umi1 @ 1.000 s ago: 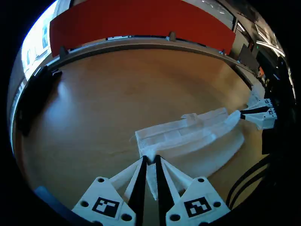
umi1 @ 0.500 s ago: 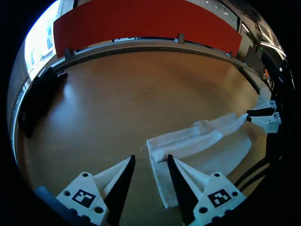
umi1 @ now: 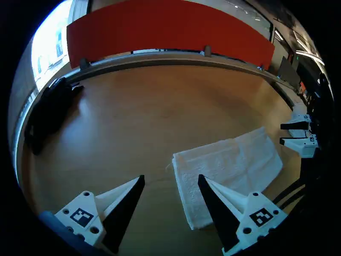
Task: Fold towel
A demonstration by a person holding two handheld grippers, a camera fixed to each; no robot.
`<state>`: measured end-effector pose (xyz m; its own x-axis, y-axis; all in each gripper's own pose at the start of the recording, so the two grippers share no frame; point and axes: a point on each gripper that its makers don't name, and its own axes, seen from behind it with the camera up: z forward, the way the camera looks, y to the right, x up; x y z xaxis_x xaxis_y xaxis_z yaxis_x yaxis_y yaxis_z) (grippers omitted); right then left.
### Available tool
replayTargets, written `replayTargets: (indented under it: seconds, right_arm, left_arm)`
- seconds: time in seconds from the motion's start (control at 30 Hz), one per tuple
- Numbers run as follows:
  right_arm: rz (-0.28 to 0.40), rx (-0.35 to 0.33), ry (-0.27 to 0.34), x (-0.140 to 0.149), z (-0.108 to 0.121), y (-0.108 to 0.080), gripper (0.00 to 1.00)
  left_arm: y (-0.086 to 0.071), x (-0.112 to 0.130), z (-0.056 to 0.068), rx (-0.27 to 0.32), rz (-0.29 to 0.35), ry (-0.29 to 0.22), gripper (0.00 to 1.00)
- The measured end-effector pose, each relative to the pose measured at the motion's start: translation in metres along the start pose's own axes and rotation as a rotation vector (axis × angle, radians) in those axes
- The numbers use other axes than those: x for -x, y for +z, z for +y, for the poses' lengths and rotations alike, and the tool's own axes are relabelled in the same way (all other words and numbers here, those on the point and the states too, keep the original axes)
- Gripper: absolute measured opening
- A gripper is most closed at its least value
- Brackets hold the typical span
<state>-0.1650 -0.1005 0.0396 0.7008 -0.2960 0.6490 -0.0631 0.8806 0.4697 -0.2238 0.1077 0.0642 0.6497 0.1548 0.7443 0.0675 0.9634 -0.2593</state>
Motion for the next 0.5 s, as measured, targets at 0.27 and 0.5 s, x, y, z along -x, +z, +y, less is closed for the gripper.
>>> replayTargets:
  seconds: [0.27, 0.5]
  right_arm:
    - [-0.013, -0.013, -0.007, 0.015, -0.008, -0.012, 0.85]
    - [-0.023, -0.019, -0.01, 0.029, -0.015, -0.024, 0.85]
  left_arm:
    - [-0.015, 0.017, 0.002, 0.001, -0.008, -0.01, 0.93]
    - [-0.033, 0.04, 0.005, 0.001, -0.022, -0.028, 0.93]
